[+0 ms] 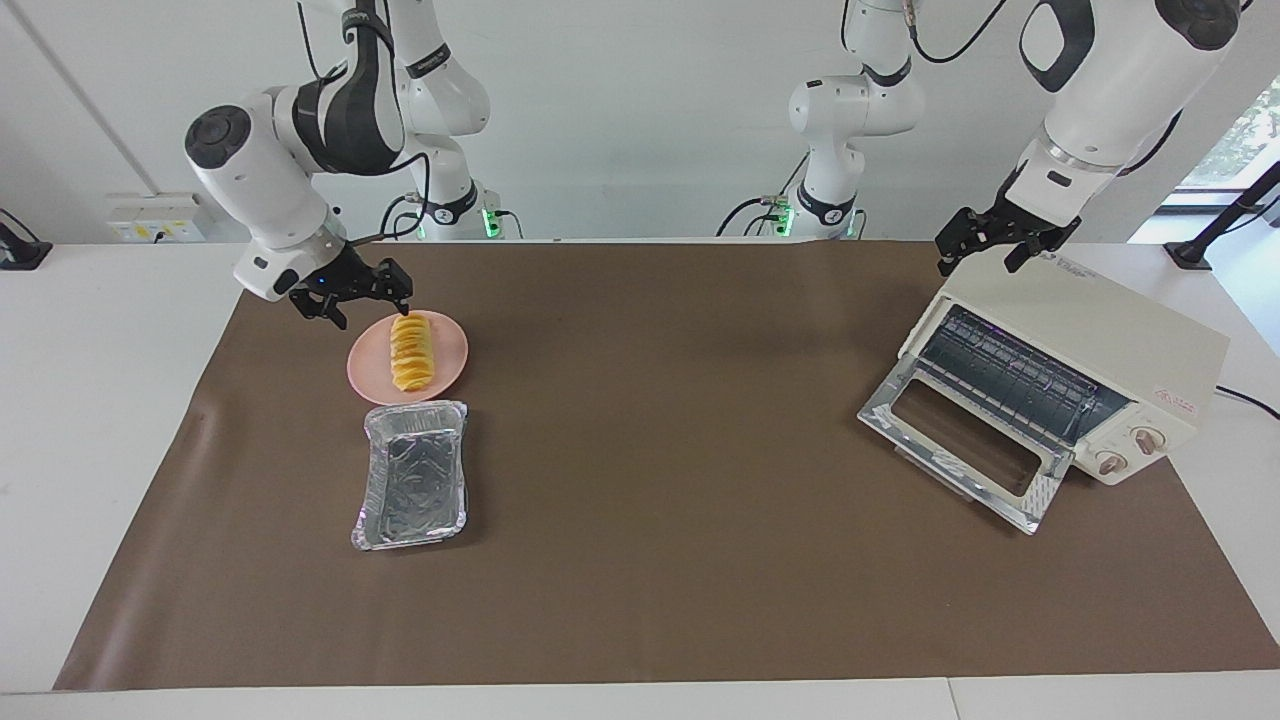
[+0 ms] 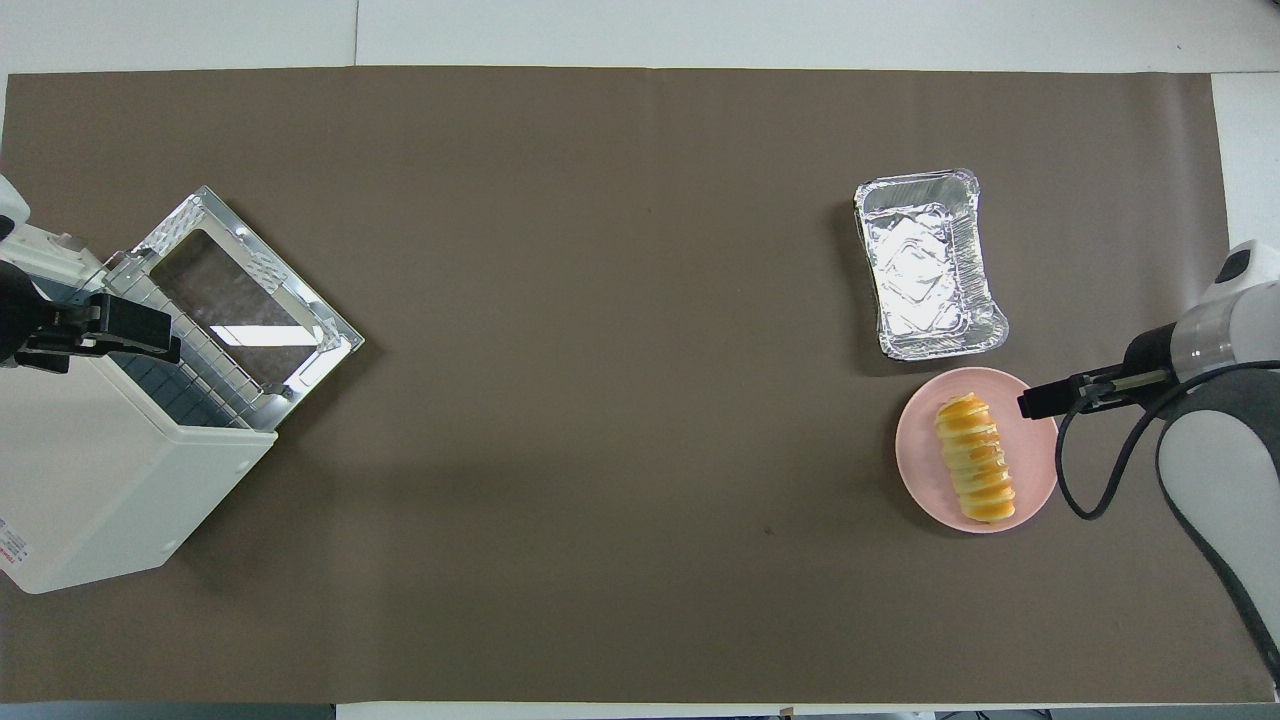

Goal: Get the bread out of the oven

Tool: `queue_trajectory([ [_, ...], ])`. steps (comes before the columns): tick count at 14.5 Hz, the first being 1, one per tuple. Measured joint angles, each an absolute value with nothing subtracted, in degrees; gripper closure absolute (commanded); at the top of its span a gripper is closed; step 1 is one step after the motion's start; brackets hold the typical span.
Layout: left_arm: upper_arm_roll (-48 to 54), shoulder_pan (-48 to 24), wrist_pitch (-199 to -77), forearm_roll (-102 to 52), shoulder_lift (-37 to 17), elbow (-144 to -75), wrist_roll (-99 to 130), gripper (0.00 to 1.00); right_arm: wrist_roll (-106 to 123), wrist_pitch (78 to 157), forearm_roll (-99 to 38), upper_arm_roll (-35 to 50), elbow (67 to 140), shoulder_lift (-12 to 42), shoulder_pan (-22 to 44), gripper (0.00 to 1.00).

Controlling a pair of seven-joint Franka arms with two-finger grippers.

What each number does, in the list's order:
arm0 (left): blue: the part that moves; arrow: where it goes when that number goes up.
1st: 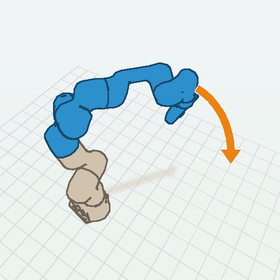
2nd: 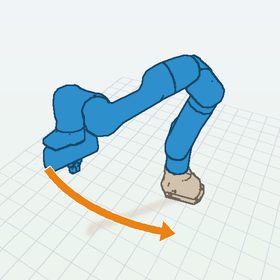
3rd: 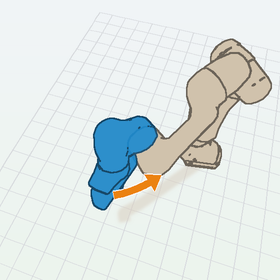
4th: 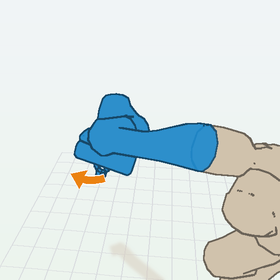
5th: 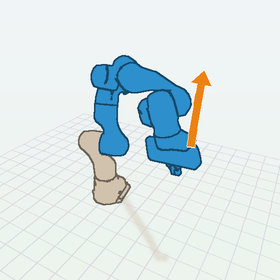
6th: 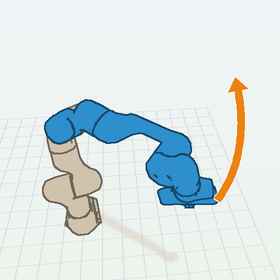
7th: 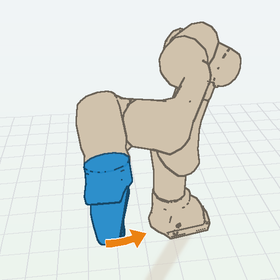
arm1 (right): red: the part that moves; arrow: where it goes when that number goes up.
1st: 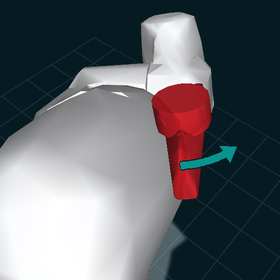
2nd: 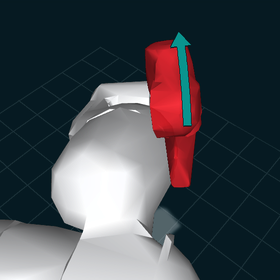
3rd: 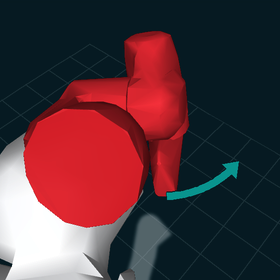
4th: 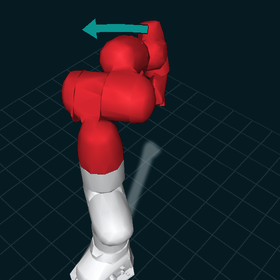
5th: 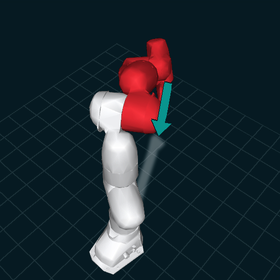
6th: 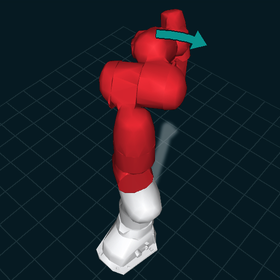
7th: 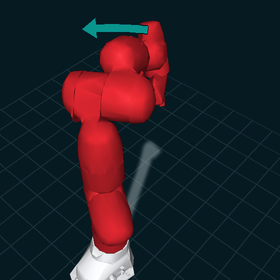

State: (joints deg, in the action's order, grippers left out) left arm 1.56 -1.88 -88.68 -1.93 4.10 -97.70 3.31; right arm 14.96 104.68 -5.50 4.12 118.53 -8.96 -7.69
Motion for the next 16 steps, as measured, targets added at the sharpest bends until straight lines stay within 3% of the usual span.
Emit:
queue_trajectory([
  [4, 1.6, -1.9, -88.7, -1.9, 4.1, -97.7, 3.3, 0.00, 15.0, 102.8, -1.3, 3.7, 111.5, -9.0, -9.3, 0.00],
  [10, 1.6, -1.9, -88.7, -1.9, 4.1, -97.7, 3.3, 0.00, 14.9, 91.6, -0.7, 3.4, 100.7, -9.0, -12.4, 0.00],
  [16, 1.6, -1.9, -88.7, -1.9, 4.1, -97.7, 3.3, 0.00, 10.8, 89.2, -0.9, 4.3, 95.4, -8.0, -12.3, 0.00],
])
